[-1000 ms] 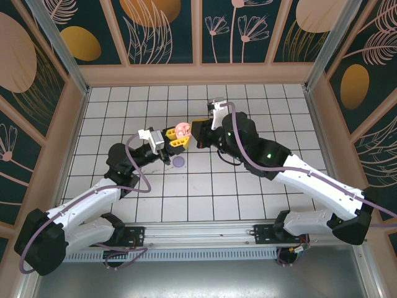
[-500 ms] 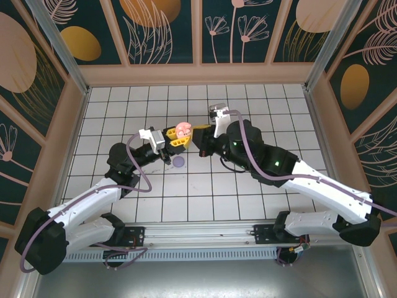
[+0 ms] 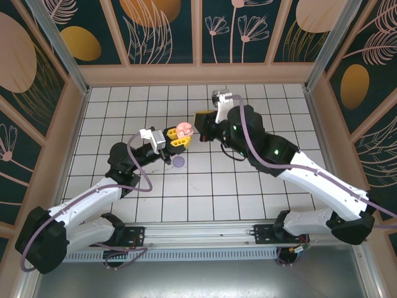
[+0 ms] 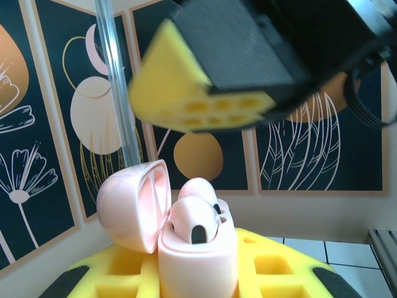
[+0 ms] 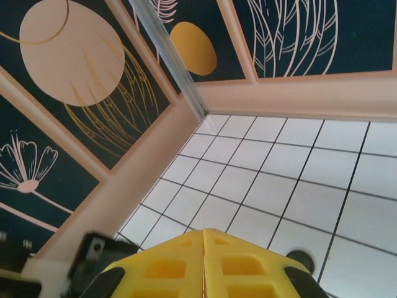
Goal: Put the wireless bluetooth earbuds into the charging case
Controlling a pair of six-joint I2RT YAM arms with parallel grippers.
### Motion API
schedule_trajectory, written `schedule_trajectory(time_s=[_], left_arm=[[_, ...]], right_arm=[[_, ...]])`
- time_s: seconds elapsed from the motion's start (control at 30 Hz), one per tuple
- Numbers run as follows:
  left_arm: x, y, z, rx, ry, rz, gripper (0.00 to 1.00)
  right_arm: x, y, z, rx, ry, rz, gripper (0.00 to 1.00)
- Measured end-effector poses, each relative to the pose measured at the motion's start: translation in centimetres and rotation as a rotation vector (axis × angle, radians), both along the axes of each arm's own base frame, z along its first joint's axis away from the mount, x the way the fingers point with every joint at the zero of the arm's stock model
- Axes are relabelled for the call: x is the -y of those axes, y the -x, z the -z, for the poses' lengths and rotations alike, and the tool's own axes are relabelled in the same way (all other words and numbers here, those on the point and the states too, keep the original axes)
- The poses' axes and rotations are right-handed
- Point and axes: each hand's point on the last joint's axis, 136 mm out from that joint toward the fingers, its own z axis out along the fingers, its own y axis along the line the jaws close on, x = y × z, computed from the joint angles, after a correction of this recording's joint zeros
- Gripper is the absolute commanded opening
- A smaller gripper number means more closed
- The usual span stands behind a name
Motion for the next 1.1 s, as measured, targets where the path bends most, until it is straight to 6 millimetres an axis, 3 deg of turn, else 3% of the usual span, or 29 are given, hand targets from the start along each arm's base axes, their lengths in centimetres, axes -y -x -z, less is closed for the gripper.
schedule_trajectory(time_s=[0.13,0.33,0.47,0.57,0.67,0.73,0.87,0.97,1.1], left_arm=[[0.2,-0.2,0.4,-0.011,-0.008,0.001,0.0],[0.3,-0.4,0.6,-0.016,-0.012,0.001,0.0],[0.4,-0.6,0.9,-0.023,-0.016,0.0,0.0],[0.6,-0.7,1.2,-0.034,-0.026,0.004,0.0],[0.9,-0.6,1.9,-0.056,-0.044,0.017,0.0],[1.0,-0.9,2.1,-0.063,-0.048,0.013,0.0],[1.4,-0.9,2.2,-0.069,-0.052,0.024,0.0],[1.4,-1.5,1.9,-0.079,-0.038,0.007,0.0],[1.2,-1.9,1.7,-0.091,-0.024,-0.009,0.0]], right_arm=[[-1.4,-2.4,-0.6,-0.011,0.026,-0.006,0.09],[-3.8,-4.9,1.5,-0.079,0.119,-0.046,0.08],[-4.7,-4.5,4.0,-0.145,0.192,-0.097,0.01],[-4.5,-3.8,4.8,-0.172,0.21,-0.121,0.0],[-3.4,-2.5,5.1,-0.184,0.209,-0.13,0.0],[-2.4,-0.6,5.4,-0.197,0.208,-0.151,0.0],[0.1,1.7,4.7,-0.196,0.162,-0.143,0.0],[2.8,1.2,4.1,-0.191,0.122,-0.054,0.0],[6.7,-1.1,4.4,-0.192,0.065,0.099,0.0]])
